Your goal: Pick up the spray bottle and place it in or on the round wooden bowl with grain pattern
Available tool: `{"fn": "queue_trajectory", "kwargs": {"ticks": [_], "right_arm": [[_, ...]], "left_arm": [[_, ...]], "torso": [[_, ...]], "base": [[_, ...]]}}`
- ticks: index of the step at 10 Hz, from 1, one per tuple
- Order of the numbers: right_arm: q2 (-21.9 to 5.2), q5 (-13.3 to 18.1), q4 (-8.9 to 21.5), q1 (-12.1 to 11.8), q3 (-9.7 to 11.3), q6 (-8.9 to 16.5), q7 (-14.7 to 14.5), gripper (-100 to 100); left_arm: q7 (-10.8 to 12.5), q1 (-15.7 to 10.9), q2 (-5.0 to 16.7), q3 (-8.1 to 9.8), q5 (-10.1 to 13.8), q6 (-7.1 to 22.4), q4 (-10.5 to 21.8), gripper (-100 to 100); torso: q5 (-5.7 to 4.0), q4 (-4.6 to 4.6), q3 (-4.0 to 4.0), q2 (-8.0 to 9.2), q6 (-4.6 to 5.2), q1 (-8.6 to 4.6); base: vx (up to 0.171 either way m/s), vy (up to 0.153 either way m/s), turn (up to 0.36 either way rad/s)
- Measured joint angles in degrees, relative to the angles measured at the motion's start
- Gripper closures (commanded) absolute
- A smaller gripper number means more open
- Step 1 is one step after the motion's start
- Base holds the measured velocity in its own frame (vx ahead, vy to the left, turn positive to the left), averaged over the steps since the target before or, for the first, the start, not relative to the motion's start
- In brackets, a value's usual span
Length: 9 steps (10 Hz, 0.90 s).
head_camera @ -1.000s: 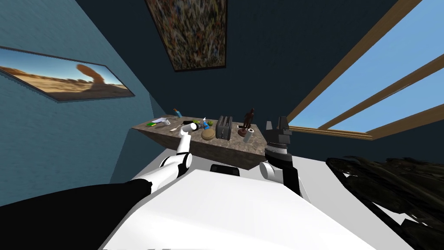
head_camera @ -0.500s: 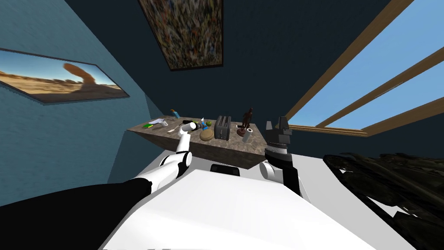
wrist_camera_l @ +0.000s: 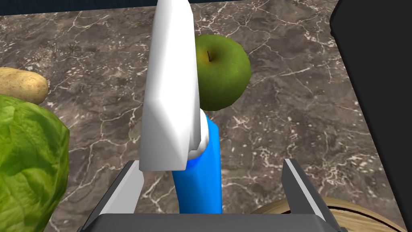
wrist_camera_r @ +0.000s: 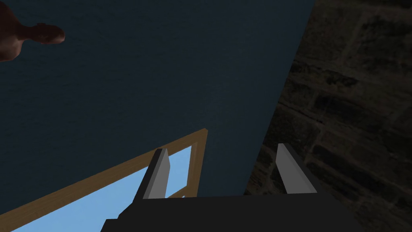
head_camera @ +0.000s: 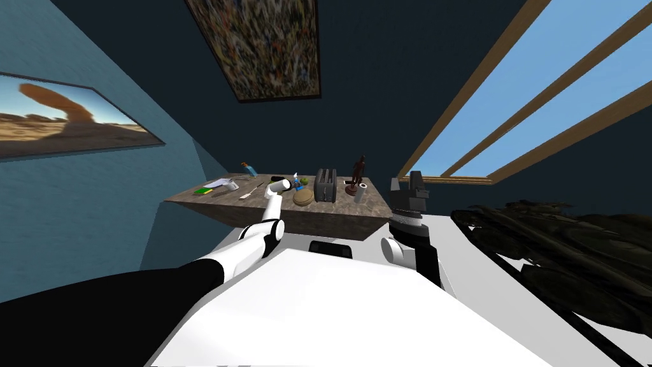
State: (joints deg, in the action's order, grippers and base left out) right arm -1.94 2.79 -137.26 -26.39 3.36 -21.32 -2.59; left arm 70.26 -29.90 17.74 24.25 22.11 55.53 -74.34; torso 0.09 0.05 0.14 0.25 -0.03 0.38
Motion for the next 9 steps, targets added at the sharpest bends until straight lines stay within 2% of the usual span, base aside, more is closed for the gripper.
{"fn": "queue_trajectory", "kwargs": {"ticks": [3,4,8,9], "right_arm": [[0.0,0.0,0.0,0.0,0.0,0.0,0.0,0],[0.0,0.0,0.0,0.0,0.0,0.0,0.0,0],[0.0,0.0,0.0,0.0,0.0,0.0,0.0,0],[0.0,0.0,0.0,0.0,0.0,0.0,0.0,0]], "left_arm": [[2.4,-1.5,-0.6,0.62,-3.6,-2.1,2.5,-100],[2.6,-1.5,-0.7,0.64,-3.8,-2.3,2.6,100],[2.6,-1.5,-0.6,0.66,-3.7,-2.3,2.6,100],[2.6,-1.5,-0.6,0.66,-3.8,-2.3,2.6,0]], "torso": [[-0.01,-0.01,-0.01,-0.02,0.00,-0.05],[-0.03,-0.02,-0.06,-0.12,-0.04,-0.16],[-0.06,-0.09,-0.17,-0.27,-0.02,-0.34],[-0.06,-0.08,-0.16,-0.27,-0.02,-0.35]], "base": [[-0.056,0.063,-0.147],[-0.006,0.007,0.007],[0.000,0.000,0.000],[0.000,0.000,0.000]]}}
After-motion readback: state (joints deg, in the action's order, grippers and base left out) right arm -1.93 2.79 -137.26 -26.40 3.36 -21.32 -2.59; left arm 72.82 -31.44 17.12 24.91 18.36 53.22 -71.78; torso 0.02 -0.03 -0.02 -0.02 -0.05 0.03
